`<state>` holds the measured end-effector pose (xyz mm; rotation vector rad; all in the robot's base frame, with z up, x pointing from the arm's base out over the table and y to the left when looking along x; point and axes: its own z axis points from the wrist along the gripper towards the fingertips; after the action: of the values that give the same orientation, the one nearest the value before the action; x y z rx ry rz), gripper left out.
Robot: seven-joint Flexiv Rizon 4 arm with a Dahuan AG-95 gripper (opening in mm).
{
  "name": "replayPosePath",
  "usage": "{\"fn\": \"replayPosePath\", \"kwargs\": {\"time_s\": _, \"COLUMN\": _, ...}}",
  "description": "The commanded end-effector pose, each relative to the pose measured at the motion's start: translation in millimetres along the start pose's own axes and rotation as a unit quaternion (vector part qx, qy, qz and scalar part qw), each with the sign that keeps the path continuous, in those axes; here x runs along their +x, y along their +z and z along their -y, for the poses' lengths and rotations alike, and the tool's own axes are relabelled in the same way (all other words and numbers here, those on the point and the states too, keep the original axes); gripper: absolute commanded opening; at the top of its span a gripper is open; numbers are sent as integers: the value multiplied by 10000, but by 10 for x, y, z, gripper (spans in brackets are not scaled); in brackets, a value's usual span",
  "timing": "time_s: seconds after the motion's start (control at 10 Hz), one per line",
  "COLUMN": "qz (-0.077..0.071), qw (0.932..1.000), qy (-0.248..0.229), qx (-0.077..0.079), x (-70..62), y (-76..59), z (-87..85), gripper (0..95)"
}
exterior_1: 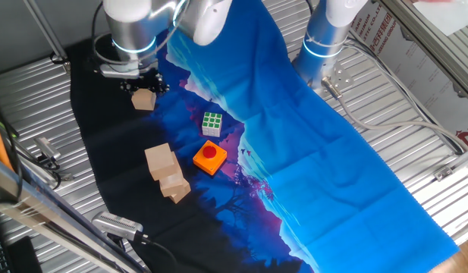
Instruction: Stack the blocks in a vertical line of five
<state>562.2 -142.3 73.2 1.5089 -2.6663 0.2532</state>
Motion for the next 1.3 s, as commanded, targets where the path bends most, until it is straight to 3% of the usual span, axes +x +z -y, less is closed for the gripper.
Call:
{"fn": "replayPosePath", "kwargs": {"time_s": 0.1, "qz": 342, "qw": 9971, "qy": 524, "qx": -438, "x": 12, "y": -24, "z": 27, "gripper": 760}}
{"fn": "replayPosePath", "kwargs": {"time_s": 0.4, "qz": 456, "qw": 9964, "qy": 498, "qx": -513, "x": 12, "y": -24, "z": 27, "gripper": 760}}
{"fn": "replayPosePath", "kwargs": {"time_s": 0.7, "qz": 466, "qw": 9960, "qy": 526, "qx": -545, "x": 12, "y": -24, "z": 27, "gripper": 760}}
{"fn": "replayPosePath", "kwargs": {"time_s": 0.8, "qz": 477, "qw": 9956, "qy": 555, "qx": -583, "x": 12, "y": -24, "z": 27, "gripper": 950}}
{"fn": "replayPosePath", "kwargs": {"time_s": 1.2, "qz": 455, "qw": 9892, "qy": 1217, "qx": -678, "x": 12, "y": -24, "z": 27, "gripper": 950}}
{"fn": "replayPosePath", "kwargs": {"time_s": 1.3, "qz": 444, "qw": 9866, "qy": 1413, "qx": -686, "x": 12, "y": -24, "z": 27, "gripper": 760}}
